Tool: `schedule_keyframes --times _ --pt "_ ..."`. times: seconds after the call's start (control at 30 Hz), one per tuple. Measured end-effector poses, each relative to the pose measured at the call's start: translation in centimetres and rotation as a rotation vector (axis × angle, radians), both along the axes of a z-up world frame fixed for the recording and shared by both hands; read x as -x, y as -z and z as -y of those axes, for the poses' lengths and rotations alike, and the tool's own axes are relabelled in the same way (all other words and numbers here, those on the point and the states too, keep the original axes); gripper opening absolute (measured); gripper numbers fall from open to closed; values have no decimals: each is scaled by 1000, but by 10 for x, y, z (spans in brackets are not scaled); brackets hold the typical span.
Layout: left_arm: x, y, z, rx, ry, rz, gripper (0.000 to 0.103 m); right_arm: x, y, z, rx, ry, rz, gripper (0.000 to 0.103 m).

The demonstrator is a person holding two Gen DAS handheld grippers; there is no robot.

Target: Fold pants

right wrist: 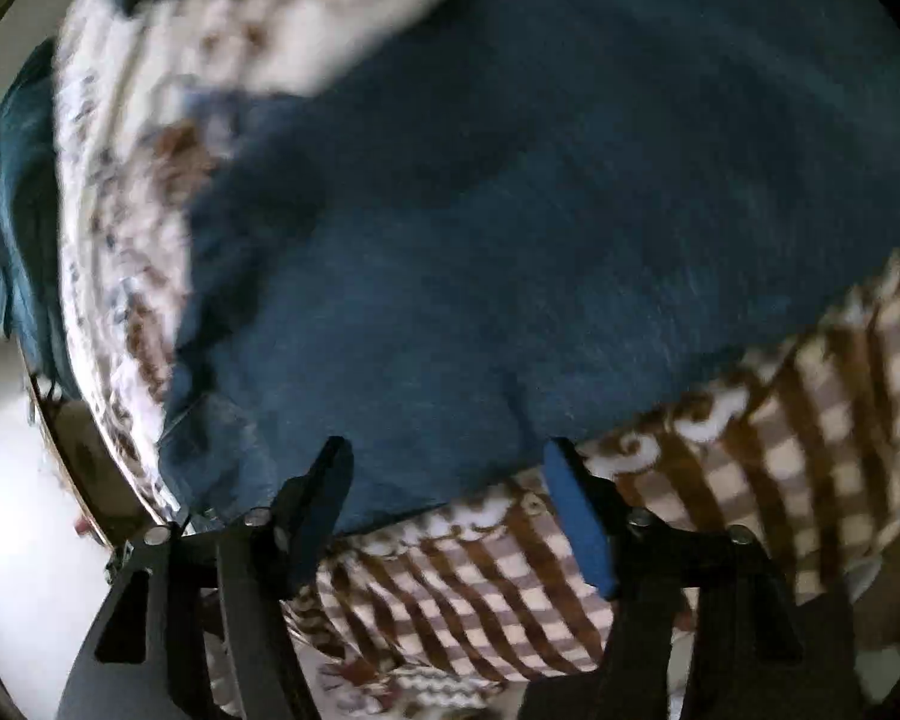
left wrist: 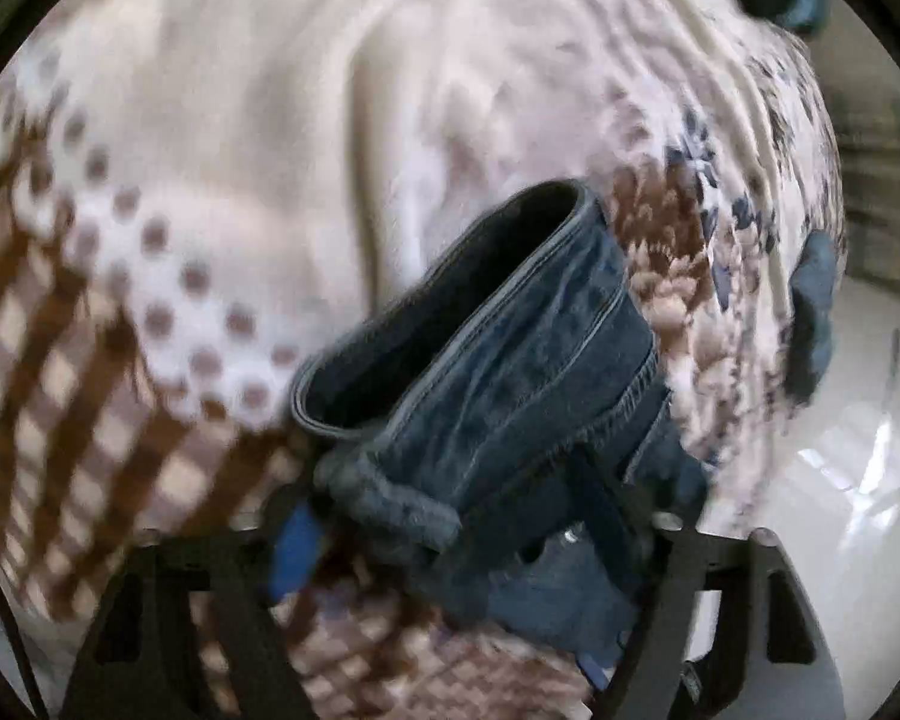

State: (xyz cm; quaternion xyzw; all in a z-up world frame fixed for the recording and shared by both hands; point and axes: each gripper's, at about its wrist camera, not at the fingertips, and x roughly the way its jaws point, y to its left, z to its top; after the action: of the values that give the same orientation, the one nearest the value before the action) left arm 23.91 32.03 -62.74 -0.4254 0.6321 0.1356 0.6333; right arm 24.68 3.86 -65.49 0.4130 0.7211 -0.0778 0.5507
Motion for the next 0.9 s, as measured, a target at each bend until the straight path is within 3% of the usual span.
schedule_keyframes --times 0.07,0.13,0.17,0.2,0.27,0.33,0.47,0.53,0.57,0.63,0.7,0.73,0.77,0.9 --pt "-6 -9 9 -100 68 -9 30 7 10 1 -10 56 2 57" --pt "-5 -15 7 -135 77 7 28 7 13 1 -12 78 26 31" --pt "-6 -15 5 -149 96 1 25 6 13 0 -2 72 27 9" --pt "-6 -16 1 -182 102 3 25 7 13 -2 1 75 33 1" --pt "-11 -11 -8 -227 128 -5 25 10 12 -5 -12 62 24 1" --pt "-14 -5 -14 -194 118 -16 25 15 9 -4 -23 23 -5 1" --pt "-17 -14 -10 -221 179 -7 28 38 24 3 18 -14 -67 1" --pt "-9 -19 -11 -183 158 -22 32 41 29 7 -44 -14 -40 1" --pt "-4 -27 -9 -180 152 -29 35 41 25 9 -64 -26 -18 3" --pt "6 -46 2 -224 167 -42 36 44 13 20 -60 -56 16 17" --pt "12 -67 22 -293 222 -32 45 46 0 37 -49 -24 75 73" --pt "13 -74 33 -322 248 -23 55 48 -5 48 -52 9 114 85" --pt "15 -81 45 -357 282 -13 67 48 -8 60 -53 41 141 88" --pt "-6 -97 120 -392 421 87 82 58 -23 143 16 176 216 89"
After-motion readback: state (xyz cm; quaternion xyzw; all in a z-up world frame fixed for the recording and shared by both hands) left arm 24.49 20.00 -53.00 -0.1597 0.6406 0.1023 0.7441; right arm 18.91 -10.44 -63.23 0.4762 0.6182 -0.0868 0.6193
